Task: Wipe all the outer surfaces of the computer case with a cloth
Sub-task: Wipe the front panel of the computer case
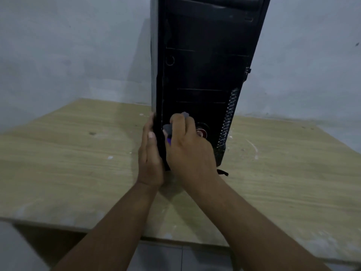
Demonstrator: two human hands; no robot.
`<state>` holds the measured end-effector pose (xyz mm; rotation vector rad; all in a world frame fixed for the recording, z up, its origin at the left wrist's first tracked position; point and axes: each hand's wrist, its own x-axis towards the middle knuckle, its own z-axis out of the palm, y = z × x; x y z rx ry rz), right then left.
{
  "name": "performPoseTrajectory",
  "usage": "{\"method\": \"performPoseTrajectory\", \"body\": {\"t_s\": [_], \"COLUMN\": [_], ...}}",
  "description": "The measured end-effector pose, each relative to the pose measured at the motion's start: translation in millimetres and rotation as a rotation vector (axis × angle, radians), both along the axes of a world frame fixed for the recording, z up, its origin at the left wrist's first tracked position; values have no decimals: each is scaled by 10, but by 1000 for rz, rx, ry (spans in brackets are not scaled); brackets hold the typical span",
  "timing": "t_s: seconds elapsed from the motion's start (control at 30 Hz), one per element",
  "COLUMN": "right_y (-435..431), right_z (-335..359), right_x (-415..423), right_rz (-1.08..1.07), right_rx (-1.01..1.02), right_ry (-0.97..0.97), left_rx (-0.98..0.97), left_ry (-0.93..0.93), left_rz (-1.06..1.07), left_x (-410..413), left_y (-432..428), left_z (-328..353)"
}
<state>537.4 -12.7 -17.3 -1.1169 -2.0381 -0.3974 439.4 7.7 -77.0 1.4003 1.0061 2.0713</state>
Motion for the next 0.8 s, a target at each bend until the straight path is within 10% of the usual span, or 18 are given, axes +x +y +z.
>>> {"method": "performPoseTrajectory", "body": {"t_s": [0.2, 0.43, 0.8], "right_y": [-80, -71, -64], "right_z": [-328, 202, -283], "right_x": [169, -88, 176], "right_rz": [-16, 68, 70], "right_rx": [-113, -61, -259], "right_ry": [-463, 45, -416], "left_rx": [-37, -96, -101], "left_ry": [-33, -39, -171], "left_rz": [-20, 3, -35], "left_x": [-13, -42, -13], "left_y": [12, 17, -44], "left_z": [0, -8, 70]}}
